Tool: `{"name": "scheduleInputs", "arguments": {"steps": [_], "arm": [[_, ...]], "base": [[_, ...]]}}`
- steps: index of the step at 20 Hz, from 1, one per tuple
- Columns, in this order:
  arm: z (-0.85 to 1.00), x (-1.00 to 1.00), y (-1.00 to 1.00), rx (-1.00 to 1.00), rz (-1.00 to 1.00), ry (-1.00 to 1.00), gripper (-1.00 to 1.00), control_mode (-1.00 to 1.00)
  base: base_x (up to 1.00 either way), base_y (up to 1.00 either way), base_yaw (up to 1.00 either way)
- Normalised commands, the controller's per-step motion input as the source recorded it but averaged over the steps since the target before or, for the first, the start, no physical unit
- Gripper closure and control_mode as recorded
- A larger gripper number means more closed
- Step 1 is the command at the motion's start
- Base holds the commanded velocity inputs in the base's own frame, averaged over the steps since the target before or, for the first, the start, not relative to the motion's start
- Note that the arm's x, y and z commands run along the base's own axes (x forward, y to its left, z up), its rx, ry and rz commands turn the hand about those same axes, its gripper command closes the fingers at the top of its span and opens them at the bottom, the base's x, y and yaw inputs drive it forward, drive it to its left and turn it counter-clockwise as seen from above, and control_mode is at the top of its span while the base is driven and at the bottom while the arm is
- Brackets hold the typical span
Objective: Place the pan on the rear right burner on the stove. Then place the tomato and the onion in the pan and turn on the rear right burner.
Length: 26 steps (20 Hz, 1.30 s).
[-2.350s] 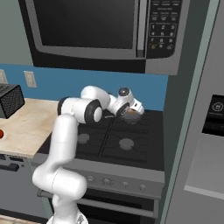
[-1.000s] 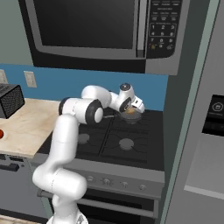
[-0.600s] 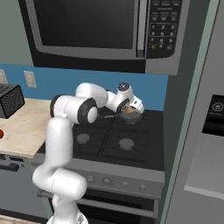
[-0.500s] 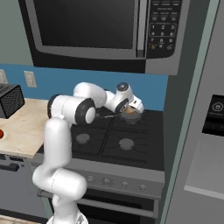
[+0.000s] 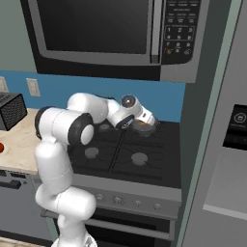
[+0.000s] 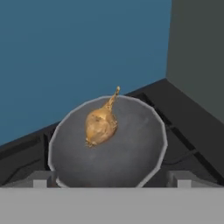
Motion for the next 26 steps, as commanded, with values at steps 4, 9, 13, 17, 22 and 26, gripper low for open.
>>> {"name": "scheduleInputs", "arguments": {"steps": [4,9,13,17,22,26], "arm": [[0.11,-0.77,0.24,0.0,0.01,-0.08,-1.0,-1.0],[0.43,-0.76,0.37,0.0,0.02,-0.03,-1.0,-1.0],[0.71,-0.64,0.41,0.0,0.02,0.0,-1.0,-1.0],[0.72,-0.57,0.44,0.0,0.03,0.03,-1.0,-1.0],[0.68,-0.55,0.47,0.0,0.03,0.07,-1.0,-1.0],[0.84,-0.43,0.45,0.0,0.03,0.03,-1.0,-1.0]], "base": [[0.0,0.0,0.0],[0.0,0.0,0.0],[0.0,0.0,0.0],[0.0,0.0,0.0],[0.0,0.0,0.0],[0.0,0.0,0.0]]}}
